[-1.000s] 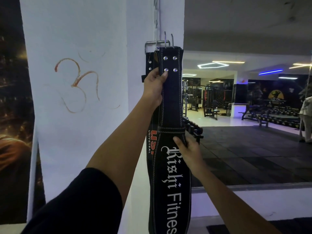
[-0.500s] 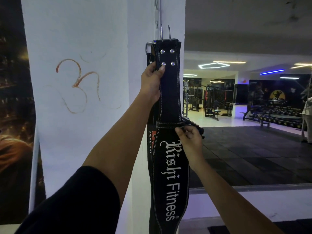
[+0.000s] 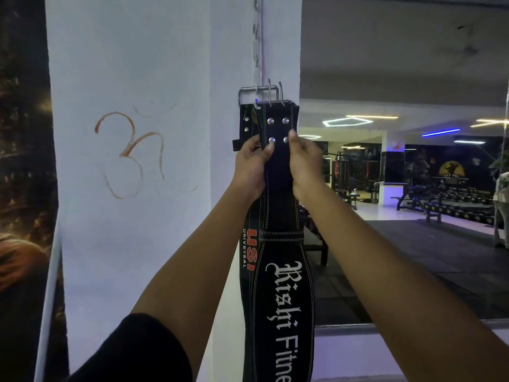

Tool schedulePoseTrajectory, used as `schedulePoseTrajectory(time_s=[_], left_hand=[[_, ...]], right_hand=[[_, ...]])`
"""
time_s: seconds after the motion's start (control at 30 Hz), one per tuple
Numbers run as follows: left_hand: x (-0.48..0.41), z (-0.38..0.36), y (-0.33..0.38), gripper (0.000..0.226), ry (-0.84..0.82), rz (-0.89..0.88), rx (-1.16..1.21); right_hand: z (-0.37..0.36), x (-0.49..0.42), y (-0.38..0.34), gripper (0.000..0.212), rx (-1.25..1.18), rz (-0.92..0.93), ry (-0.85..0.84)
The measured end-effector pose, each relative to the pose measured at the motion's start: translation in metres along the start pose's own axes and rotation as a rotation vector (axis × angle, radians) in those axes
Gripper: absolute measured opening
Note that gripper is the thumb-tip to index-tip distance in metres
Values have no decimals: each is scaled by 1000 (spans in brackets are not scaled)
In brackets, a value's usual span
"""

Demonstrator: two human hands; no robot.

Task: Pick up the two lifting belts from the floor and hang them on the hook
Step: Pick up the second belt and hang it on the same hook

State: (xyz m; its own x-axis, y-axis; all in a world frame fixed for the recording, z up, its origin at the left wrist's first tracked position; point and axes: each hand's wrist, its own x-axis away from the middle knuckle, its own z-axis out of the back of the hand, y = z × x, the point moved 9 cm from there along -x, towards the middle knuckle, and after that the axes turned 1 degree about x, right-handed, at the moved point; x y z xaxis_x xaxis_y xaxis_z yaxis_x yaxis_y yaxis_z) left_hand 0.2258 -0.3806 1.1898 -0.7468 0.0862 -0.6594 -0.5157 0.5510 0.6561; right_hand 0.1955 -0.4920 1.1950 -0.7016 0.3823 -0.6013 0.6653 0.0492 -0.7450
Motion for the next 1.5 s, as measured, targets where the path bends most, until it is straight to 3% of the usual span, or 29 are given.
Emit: schedulePoseTrajectory(time_s=[0.2,0.27,0.37,0.43,0.5,0.57,0.73,0.87,1.13,1.37,1.47,1.5], left_hand=[[-2,-4,4,27,-23,19,-48],[-9,-4,15,30,33,23,-48],[-17,-4,30,11,179,50,1],[-22,-1,32,18,270,35,-51],[-31,2,29,33,316,15,-126],[-39,2,23,42,299,21,-220],[-54,4,16,15,326,-54,-232],[-74,11,18,14,343,-104,-226],[-159,29,47,22,355,-237,-253],[-250,29,78,30,356,-299,-318],[-282,26,86,37,342,-326,-338],[-290,26,88,38,340,-338,-343]], right_hand=[[-10,-37,-17,25,-26,-168,-9],[-12,-41,-11,24,-37,-208,-12],[-15,-42,-3,21,-28,-194,-52],[-17,-45,-3,14,-38,-163,-76],[-15,-48,-1,33,-80,-188,-72],[-18,-53,-1,33,-68,-199,-113],[-15,-71,11,37,3,-222,-95],[-26,-93,16,24,-82,-202,-80],[-65,-169,-11,26,-132,-18,60],[-96,-239,-35,27,-171,30,97],[-103,-259,-43,12,-167,55,132],[-105,-264,-45,21,-160,61,136]])
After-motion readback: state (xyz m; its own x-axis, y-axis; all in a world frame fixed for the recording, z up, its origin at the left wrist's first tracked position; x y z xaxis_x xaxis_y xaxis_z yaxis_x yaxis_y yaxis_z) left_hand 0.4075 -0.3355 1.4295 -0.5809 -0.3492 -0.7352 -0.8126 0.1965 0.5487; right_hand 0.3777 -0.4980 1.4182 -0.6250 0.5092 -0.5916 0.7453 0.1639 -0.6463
